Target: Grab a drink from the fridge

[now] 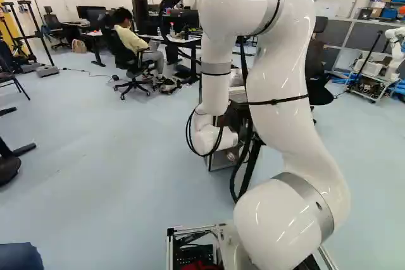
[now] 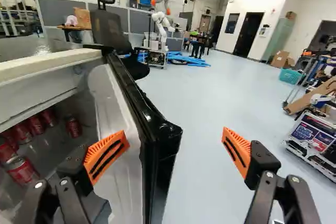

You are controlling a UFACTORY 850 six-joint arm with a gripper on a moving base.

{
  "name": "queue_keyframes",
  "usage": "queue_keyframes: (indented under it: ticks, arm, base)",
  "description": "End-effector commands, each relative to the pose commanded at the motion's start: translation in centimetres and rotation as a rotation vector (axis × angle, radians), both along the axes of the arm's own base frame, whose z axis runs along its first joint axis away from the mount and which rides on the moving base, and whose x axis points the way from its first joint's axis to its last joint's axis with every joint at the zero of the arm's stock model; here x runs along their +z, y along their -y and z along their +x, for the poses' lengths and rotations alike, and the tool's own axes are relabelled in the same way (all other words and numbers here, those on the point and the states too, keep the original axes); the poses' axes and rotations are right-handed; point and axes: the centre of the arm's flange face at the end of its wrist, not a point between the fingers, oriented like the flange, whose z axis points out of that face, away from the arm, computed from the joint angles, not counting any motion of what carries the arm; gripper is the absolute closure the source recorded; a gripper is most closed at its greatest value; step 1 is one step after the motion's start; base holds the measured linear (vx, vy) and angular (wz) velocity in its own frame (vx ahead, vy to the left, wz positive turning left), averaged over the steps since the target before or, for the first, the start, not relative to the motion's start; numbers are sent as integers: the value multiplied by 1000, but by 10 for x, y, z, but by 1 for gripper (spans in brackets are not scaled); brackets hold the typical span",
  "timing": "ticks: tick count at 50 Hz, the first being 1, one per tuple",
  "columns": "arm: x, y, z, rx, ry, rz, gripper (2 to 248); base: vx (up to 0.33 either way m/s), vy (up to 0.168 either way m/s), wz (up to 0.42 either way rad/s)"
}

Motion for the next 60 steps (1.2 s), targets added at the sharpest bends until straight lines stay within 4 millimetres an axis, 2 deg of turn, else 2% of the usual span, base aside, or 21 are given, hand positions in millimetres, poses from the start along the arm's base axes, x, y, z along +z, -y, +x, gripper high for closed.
queue_keyframes:
  ticks: [16,60]
  arm:
    - [3,26,-7,-125,5,-31,3]
    - [5,117,27,-449,99,-23,3]
  base:
    - [0,0,0]
    - [0,0,0]
